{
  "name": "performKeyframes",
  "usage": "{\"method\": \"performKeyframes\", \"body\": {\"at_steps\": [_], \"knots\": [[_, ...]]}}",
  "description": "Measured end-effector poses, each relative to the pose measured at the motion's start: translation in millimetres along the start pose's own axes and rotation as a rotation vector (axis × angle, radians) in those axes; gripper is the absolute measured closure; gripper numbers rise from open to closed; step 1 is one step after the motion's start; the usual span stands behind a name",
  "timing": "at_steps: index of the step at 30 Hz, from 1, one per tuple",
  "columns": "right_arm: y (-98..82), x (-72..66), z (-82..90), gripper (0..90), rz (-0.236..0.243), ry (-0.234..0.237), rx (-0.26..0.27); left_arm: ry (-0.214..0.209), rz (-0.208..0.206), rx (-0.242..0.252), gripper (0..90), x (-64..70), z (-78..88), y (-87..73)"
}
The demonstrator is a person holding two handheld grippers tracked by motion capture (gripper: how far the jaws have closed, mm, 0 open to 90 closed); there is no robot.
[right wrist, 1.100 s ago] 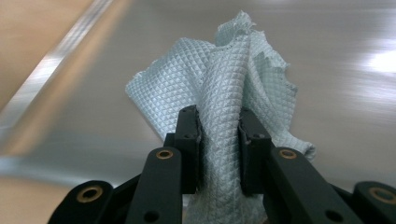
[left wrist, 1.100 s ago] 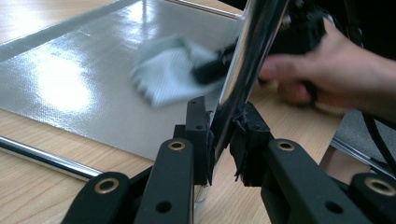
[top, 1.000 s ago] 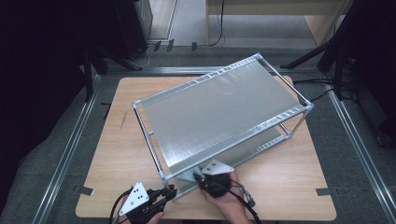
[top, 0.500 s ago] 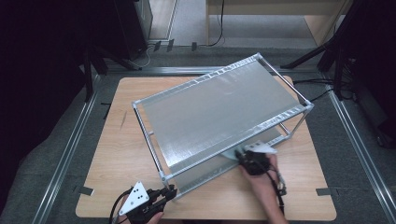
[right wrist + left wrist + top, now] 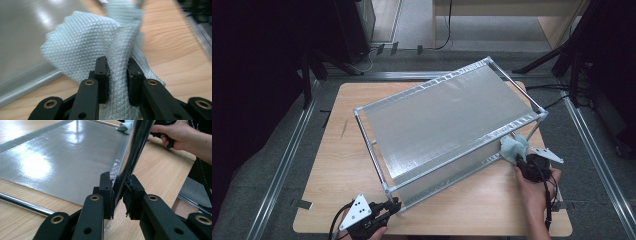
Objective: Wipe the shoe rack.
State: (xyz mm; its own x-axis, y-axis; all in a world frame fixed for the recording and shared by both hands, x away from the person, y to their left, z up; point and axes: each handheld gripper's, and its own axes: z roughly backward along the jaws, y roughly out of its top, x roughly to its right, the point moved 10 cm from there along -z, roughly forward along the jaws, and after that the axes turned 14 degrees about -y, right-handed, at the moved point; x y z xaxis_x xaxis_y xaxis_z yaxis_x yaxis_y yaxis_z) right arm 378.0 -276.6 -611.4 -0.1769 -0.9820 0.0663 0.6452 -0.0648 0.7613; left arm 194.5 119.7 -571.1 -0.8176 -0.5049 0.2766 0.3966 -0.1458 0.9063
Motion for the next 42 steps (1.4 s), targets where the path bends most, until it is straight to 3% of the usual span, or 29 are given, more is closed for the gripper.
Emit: {"method": "performKeyframes", "body": {"at_steps": [7,12,14,16,18,20,22,24,26,28,31,33,35,38,42], "knots": [[-9.8,-64.5,15.7,75.1,0.109,0.116,0.001,-0.001,0.002,0.007,78.2,3.2,-3.2,0.1],[-23.0,-122.0,34.6,75.2,0.203,0.22,0.008,-0.02,-0.004,0.004,78.2,9.5,-14.4,1.5],[-31.2,-149.2,45.7,75.7,0.241,0.279,0.01,-0.023,-0.011,0.001,78.3,12.5,-20.5,2.7],[-41.0,-178.0,60.0,76.3,0.267,0.381,-0.018,-0.028,-0.023,-0.004,78.7,16.6,-26.7,3.9],[-51.2,-203.1,74.5,76.3,0.333,0.462,-0.033,-0.033,-0.032,-0.006,78.9,18.6,-31.7,5.0],[-59.7,-221.4,86.0,76.2,0.392,0.525,-0.028,-0.04,-0.031,-0.002,79.1,19.5,-35.7,6.2],[-63.9,-229.6,91.4,76.0,0.428,0.547,-0.013,-0.044,-0.031,-0.001,79.1,19.4,-37.6,6.9],[-60.7,-225.9,90.0,76.0,0.419,0.538,0.001,-0.045,-0.032,-0.002,79.0,19.4,-37.3,6.7],[-50.1,-210.7,83.9,76.3,0.379,0.497,0.02,-0.045,-0.034,0.0,79.0,19.3,-36.6,6.4],[-34.0,-185.8,75.2,76.8,0.301,0.435,0.04,-0.047,-0.031,0.003,79.0,19.3,-36.9,6.3],[-7.9,-135.8,59.1,74.8,0.191,0.285,0.101,-0.05,-0.033,0.004,78.9,18.9,-38.3,6.8],[3.5,-106.0,50.5,64.2,0.148,0.204,0.135,-0.053,-0.032,0.007,78.9,18.7,-40.3,7.6],[9.7,-84.5,45.9,52.1,0.146,0.145,0.155,-0.057,-0.031,0.004,78.8,18.7,-42.8,8.5],[13.1,-68.3,49.4,39.8,0.121,0.146,0.156,-0.063,-0.037,0.0,78.8,18.8,-49.9,11.4],[6.7,-62.5,62.1,34.4,0.119,0.169,0.144,-0.087,-0.043,-0.005,78.8,20.1,-63.9,16.5]]}}
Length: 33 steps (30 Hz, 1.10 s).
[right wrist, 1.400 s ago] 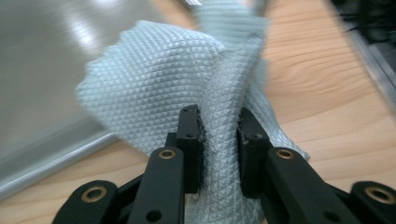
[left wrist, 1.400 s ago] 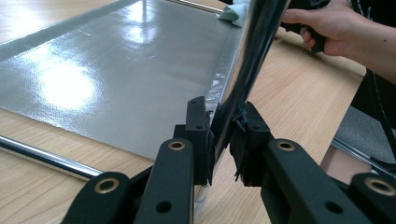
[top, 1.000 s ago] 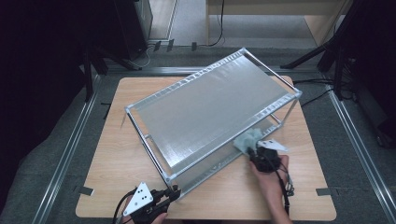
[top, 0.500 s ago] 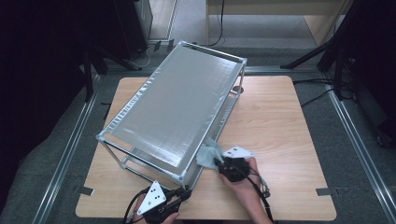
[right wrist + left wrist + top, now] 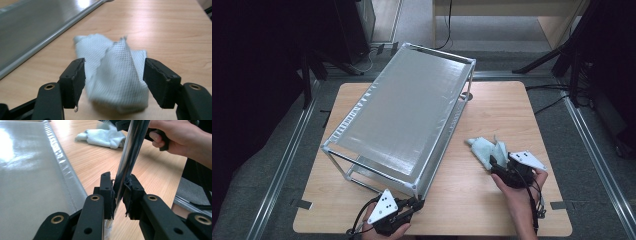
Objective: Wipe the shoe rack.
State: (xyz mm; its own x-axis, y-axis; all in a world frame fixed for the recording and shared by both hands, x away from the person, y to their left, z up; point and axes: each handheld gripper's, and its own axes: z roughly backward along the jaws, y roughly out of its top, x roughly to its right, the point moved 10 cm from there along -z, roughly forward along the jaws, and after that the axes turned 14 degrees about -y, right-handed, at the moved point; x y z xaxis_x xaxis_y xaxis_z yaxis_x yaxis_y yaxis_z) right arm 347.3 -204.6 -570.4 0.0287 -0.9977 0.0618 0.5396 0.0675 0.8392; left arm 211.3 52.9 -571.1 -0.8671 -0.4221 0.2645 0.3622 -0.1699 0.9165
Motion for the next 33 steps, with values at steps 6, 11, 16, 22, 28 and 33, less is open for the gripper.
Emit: {"method": "performKeyframes", "body": {"at_steps": [6,11,16,22,28,33], "knots": [[-16.9,-10.5,27.5,15.2,0.036,0.043,-0.002,-0.027,-0.025,-0.005,78.7,-7.9,-21.2,9.9],[-33.1,-37.0,57.8,13.5,0.024,0.17,-0.014,-0.037,0.003,0.013,67.6,-15.4,-18.6,10.0],[-33.2,-71.3,80.0,10.5,0.052,0.261,0.032,0.015,0.005,0.049,46.4,-19.2,-2.4,12.1],[-31.6,-128.8,92.1,6.4,0.088,0.428,0.048,0.143,0.018,0.082,30.3,-31.5,30.4,6.8],[-39.6,-183.0,91.6,5.0,0.191,0.51,0.036,0.245,0.077,0.097,27.6,-49.7,63.6,-5.6],[-37.9,-209.9,94.0,22.9,0.218,0.52,0.072,0.325,0.125,0.104,27.6,-62.1,88.4,-15.0]]}}
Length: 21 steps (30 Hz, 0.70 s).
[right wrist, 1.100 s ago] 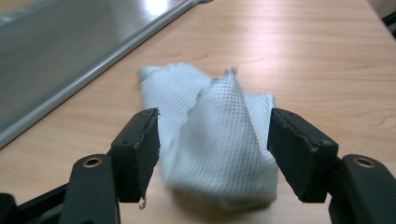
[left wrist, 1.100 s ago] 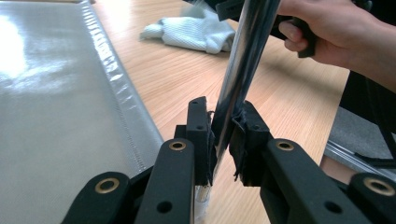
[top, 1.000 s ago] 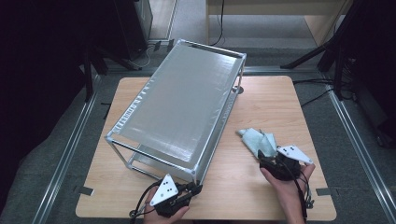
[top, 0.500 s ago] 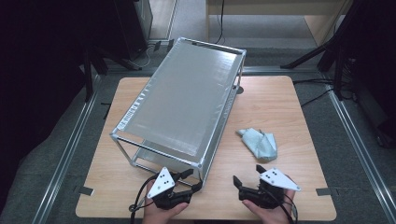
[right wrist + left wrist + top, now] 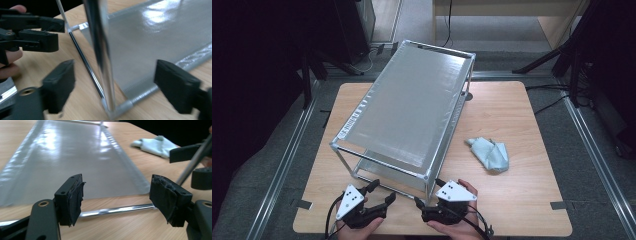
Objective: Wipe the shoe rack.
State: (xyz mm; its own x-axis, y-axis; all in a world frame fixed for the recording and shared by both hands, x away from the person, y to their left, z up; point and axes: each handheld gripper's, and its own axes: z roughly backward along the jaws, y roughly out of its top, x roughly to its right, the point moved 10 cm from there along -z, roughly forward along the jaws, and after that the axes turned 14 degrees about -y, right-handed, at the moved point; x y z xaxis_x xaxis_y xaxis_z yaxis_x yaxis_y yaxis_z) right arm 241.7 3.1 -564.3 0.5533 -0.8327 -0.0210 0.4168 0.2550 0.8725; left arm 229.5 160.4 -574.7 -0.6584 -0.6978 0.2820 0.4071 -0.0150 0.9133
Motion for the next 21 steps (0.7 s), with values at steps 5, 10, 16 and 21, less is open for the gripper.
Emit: {"method": "performKeyframes", "body": {"at_steps": [5,10,16,21], "knots": [[1.9,-1.0,-4.4,51.6,-0.032,0.021,0.006,0.084,0.047,0.017,29.2,-17.6,18.0,-1.8],[0.9,3.7,-1.1,69.1,-0.022,0.038,0.023,0.154,0.083,0.02,32.3,-35.0,28.8,-3.6],[-0.5,27.1,2.8,76.8,-0.07,-0.004,0.024,0.197,0.099,0.04,36.4,-46.6,33.8,0.6],[-3.3,50.1,9.8,76.6,-0.111,-0.029,0.024,0.204,0.115,0.031,37.5,-54.5,29.0,1.5]]}}
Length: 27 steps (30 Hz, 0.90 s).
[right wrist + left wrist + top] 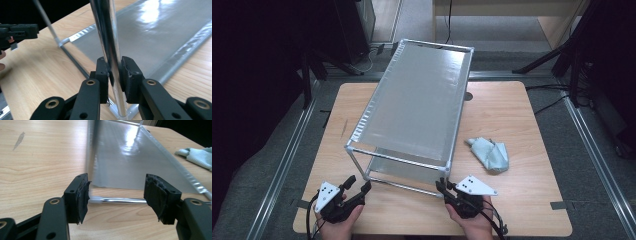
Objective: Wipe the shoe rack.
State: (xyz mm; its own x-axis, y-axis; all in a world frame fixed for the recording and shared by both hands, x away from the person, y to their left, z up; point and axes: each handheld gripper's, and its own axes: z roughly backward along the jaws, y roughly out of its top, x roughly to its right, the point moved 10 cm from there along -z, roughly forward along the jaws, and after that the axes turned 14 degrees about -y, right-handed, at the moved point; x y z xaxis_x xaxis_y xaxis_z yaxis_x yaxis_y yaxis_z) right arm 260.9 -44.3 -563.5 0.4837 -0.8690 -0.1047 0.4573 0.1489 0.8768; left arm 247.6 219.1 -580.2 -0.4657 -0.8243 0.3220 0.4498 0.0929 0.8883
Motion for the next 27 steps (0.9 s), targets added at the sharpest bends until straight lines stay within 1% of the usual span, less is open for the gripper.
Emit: {"method": "performKeyframes", "body": {"at_steps": [2,4,6,7,9,11,14,16,17,19,20,23,25,27], "knots": [[-0.5,8.1,3.0,76.9,0.002,-0.021,0.007,0.015,-0.004,-0.012,38.6,-4.4,-3.8,0.2],[-1.4,14.5,6.4,76.7,-0.012,-0.032,0.006,0.026,-0.002,-0.015,38.7,-8.4,-7.8,1.4],[-2.8,19.3,9.9,76.7,-0.021,-0.037,0.007,0.028,-0.001,-0.014,38.9,-10.6,-11.8,4.1],[-3.5,21.6,11.6,76.7,-0.022,-0.041,0.008,0.02,-0.002,-0.006,39.0,-10.4,-14.5,6.3],[-4.9,26.1,15.2,76.7,-0.024,-0.046,0.012,-0.018,-0.013,0.0,41.7,-6.6,-19.5,10.3],[-6.7,30.9,18.8,76.6,-0.023,-0.057,0.013,-0.058,-0.039,-0.001,45.3,0.2,-25.6,12.9],[-10.0,38.0,22.7,76.3,-0.016,-0.082,0.011,-0.102,-0.089,-0.005,63.8,12.7,-32.2,14.6],[-11.8,43.7,24.5,76.2,-0.018,-0.106,0.007,-0.145,-0.112,-0.014,74.5,21.0,-35.8,13.8],[-12.2,46.9,25.3,76.4,-0.024,-0.118,0.004,-0.16,-0.121,-0.021,78.0,24.1,-36.9,13.1],[-11.9,53.8,26.3,76.1,-0.031,-0.143,0.0,-0.176,-0.133,-0.03,78.7,27.9,-37.8,11.8],[-11.8,56.0,26.4,75.5,-0.037,-0.147,-0.004,-0.18,-0.136,-0.032,78.9,29.6,-37.6,11.3],[-10.9,61.0,25.2,75.4,-0.035,-0.162,-0.002,-0.189,-0.142,-0.037,79.2,33.6,-35.5,9.1],[-9.9,64.1,23.6,74.7,-0.025,-0.177,-0.003,-0.2,-0.149,-0.04,79.2,36.4,-32.6,6.9],[-8.6,67.1,21.2,74.4,-0.001,-0.198,-0.001,-0.209,-0.157,-0.048,79.3,39.6,-28.7,4.3]]}}
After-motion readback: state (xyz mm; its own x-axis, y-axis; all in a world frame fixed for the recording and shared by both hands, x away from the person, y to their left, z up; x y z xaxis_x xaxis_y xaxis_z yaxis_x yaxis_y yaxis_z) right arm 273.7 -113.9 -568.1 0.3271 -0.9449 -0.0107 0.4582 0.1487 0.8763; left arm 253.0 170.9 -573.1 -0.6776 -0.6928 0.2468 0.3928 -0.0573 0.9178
